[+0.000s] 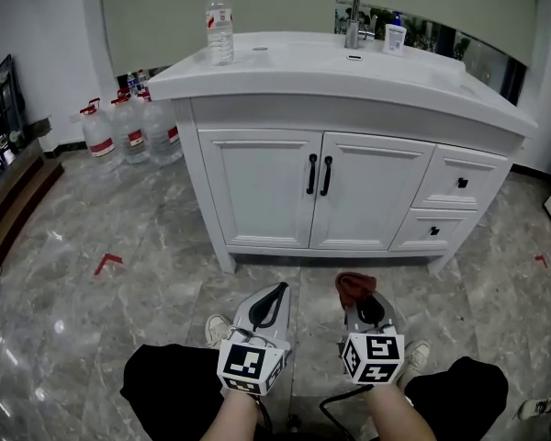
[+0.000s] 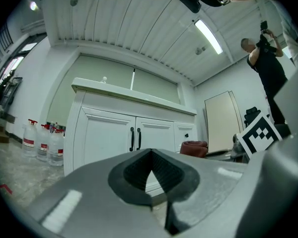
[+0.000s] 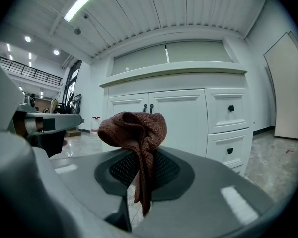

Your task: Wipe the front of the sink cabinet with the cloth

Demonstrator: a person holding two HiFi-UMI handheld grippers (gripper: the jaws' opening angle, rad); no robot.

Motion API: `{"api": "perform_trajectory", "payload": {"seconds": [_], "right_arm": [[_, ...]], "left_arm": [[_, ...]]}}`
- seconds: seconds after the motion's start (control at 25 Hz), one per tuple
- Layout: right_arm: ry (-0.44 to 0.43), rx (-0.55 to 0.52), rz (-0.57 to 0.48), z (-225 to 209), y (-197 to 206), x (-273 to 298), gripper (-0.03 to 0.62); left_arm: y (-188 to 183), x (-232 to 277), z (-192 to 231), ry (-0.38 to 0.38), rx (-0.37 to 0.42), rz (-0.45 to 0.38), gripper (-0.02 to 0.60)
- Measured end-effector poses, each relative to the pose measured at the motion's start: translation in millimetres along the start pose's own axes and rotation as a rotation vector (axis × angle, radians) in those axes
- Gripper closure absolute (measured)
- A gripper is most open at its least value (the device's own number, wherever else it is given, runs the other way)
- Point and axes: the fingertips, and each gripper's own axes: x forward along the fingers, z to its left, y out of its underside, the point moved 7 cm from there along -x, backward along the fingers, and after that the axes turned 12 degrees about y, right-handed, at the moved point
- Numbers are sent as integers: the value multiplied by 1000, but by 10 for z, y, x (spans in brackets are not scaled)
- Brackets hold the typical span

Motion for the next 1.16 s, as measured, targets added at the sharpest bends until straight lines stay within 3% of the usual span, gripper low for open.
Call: {"api": "perform_trajectory", "payload": {"seconds": [0.32, 1.16], "right_arm": [[-1, 9, -25, 23, -108, -6, 508], [9, 39, -12, 10, -20, -18, 508]], "left_arm": [[37, -57, -36, 14, 36, 42, 581], [90, -41, 13, 11, 21, 46, 581]]}}
